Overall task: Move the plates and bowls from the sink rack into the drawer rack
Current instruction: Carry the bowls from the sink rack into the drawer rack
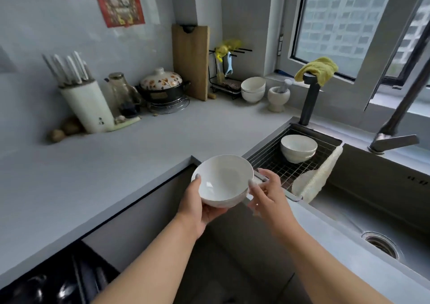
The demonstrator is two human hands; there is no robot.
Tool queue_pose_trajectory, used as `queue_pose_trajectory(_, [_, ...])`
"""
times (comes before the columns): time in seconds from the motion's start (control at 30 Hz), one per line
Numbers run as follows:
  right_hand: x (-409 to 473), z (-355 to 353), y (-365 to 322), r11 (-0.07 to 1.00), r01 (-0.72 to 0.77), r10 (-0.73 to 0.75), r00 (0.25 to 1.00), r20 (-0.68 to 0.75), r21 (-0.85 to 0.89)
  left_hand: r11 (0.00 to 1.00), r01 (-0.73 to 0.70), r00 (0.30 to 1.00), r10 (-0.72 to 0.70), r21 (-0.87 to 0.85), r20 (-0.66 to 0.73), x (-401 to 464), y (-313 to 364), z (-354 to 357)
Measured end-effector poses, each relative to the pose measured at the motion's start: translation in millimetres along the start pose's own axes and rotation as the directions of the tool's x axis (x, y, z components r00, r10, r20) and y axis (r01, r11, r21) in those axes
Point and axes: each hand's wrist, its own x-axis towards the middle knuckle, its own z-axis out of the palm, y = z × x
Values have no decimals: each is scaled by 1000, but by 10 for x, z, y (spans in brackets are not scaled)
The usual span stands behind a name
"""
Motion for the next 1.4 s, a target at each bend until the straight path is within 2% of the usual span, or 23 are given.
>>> queue_pose_trajectory(0.1, [-91, 316, -32, 983, -150, 124, 968, 219, 104, 997, -36, 996, 30, -64, -88, -271, 62, -357])
queue_pose_trajectory(0.2, [-253, 698, -104, 934, -266, 148, 896, 420, 238, 991, -81, 985, 62, -110, -163, -511, 82, -760])
queue_pose_trajectory(0.37, [-510, 1370, -213, 895, -356, 137, 792, 595, 269, 977, -140, 953, 89, -160, -291, -888, 71, -1484])
queue_pose_trajectory(0.47, [-683, 1778, -255, 876, -416, 189, 761, 621, 243, 977, -157, 931, 96, -147, -352, -1095, 48, -1919])
queue_pose_trajectory(0.67, [-1218, 2671, -292, 897, -422, 231, 703, 672, 134, 991, -101, 872, 48, -84, -487, -1559, -57, -2956])
queue_pose_trajectory(0.87, [-1739, 3645, -182, 913, -404, 321, 624, 712, -58, 993, -41, 732, 105, 111, -673, -2156, -182, -4176])
queue_pose_trajectory(0.97, [-1981, 4095, -69, 911, -393, 357, 601, 715, -124, 978, 33, 631, 138, 204, -763, -2428, -318, -4759])
queue_pose_trajectory(1.07, [-2204, 4497, 39, 917, -343, 378, 576, 725, -206, 912, 186, 586, 196, 366, -786, -2702, -459, -5244])
queue_pose_trajectory(1.2, [-2408, 4943, 237, 906, -290, 422, 568, 707, -309, 800, 361, 543, 237, 479, -805, -2895, -622, -5762])
queue_pose_trajectory(1.3, [-2548, 5205, 409, 883, -225, 458, 598, 657, -411, 709, 451, 553, 255, 542, -793, -2934, -742, -6031])
queue_pose_trajectory(1.4, [-2636, 5397, 575, 854, -172, 480, 624, 617, -491, 598, 495, 592, 298, 630, -749, -2905, -848, -6210])
